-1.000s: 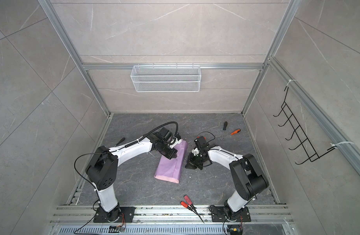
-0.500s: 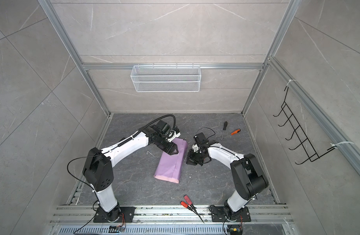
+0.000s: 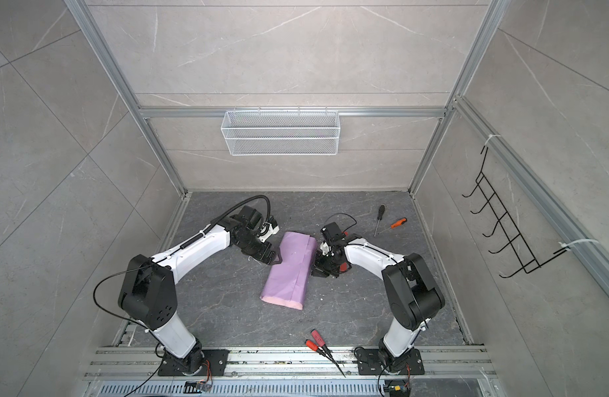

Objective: Wrap the gift box in paper

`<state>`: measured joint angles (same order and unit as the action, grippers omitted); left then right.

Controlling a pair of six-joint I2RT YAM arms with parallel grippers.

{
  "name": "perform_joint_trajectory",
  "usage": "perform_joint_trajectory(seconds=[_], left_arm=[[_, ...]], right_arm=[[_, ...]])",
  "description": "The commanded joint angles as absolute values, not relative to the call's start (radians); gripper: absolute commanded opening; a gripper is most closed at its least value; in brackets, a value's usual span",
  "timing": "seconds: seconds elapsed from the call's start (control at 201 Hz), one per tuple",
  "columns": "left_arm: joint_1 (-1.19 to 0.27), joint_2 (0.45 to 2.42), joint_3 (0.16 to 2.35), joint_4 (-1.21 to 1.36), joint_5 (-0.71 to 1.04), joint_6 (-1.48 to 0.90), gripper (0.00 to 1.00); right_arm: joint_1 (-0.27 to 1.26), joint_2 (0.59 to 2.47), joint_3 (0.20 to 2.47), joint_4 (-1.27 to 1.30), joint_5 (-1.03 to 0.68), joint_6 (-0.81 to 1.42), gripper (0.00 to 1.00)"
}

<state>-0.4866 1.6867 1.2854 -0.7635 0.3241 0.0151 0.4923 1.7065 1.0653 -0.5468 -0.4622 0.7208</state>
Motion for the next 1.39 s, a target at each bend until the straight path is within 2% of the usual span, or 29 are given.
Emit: perform_joint_trajectory(seconds=[0.0,0.319,0.513,0.822,0.961,1.116,1.205,1.39], left_arm=[[-0.456,1.629,1.231,-0.724,0.359,-0.015,1.00],[-0.456,1.669,1.109,-0.604,0.533,-0.134,0.93],[-0.457,1.719,1.141,-0.534,0.612,-0.208,0.86],[-0.456,1.843,1.310,-0.556,0.649,-0.195,0.84],[-0.433,1.881,1.355,-0.573,0.624,-0.185,0.86],[-0.400,1.909,1.394,-0.615,0.576,-0.162,0.94],[-0.387,1.888,1.402,-0.633,0.539,-0.137,0.99],[-0.380,1.775,1.378,-0.691,0.456,0.001,1.00]], right_arm=[[0.529,1.717,1.077,-0.572,-0.418,0.716,0.00],[0.586,1.813,1.124,-0.521,-0.413,0.752,0.00],[0.589,1.889,1.258,-0.581,-0.395,0.740,0.00],[0.569,1.999,1.418,-0.657,-0.380,0.734,0.00],[0.540,2.030,1.467,-0.670,-0.380,0.706,0.00],[0.514,2.035,1.510,-0.702,-0.377,0.680,0.00],[0.507,2.024,1.514,-0.727,-0.362,0.654,0.01],[0.502,1.928,1.422,-0.708,-0.360,0.649,0.06]])
